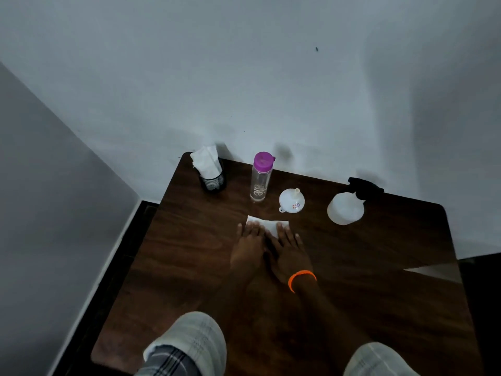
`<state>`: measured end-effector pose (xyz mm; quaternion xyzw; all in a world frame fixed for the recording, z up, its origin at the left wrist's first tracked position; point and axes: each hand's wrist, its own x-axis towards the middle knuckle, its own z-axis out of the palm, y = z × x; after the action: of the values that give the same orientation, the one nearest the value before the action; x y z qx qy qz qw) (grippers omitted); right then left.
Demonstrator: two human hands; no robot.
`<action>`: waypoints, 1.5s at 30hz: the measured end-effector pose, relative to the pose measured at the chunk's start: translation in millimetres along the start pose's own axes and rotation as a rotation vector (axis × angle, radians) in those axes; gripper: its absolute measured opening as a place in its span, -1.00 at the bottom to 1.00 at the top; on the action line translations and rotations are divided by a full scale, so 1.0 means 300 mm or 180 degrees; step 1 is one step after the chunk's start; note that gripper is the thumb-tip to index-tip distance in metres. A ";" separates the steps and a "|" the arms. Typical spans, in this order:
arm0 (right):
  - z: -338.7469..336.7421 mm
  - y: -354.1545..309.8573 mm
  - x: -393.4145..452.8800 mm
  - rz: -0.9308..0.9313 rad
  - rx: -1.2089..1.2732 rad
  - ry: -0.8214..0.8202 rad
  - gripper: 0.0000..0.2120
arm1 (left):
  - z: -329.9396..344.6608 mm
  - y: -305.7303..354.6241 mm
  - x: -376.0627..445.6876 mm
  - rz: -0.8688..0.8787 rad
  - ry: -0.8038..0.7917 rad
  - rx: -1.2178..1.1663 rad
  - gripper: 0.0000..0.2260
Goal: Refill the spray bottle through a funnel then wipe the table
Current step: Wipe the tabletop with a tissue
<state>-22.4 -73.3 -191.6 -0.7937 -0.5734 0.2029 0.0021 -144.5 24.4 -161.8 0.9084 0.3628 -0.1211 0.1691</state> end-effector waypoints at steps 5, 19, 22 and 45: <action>-0.031 0.045 0.060 0.0176 -0.0004 0.0085 -0.31 | -0.029 0.016 0.109 0.0221 0.0035 0.0192 -0.39; -0.007 0.178 -0.178 0.0518 0.0139 -0.0081 -0.32 | 0.032 0.238 0.008 0.0495 -0.0187 0.0225 -0.45; 0.028 0.168 -0.278 0.0568 0.0222 -0.0071 -0.40 | 0.048 0.274 -0.076 0.0485 -0.0268 0.0271 -0.46; 0.256 0.077 -0.944 0.0226 0.0013 -0.0246 -0.37 | 0.361 0.420 -0.755 0.0551 -0.0629 0.0387 -0.17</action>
<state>-99.9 -357.0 -177.0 -0.8052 -0.5441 0.2345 -0.0256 -227.1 -244.1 -155.5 0.9285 0.2566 -0.2167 0.1584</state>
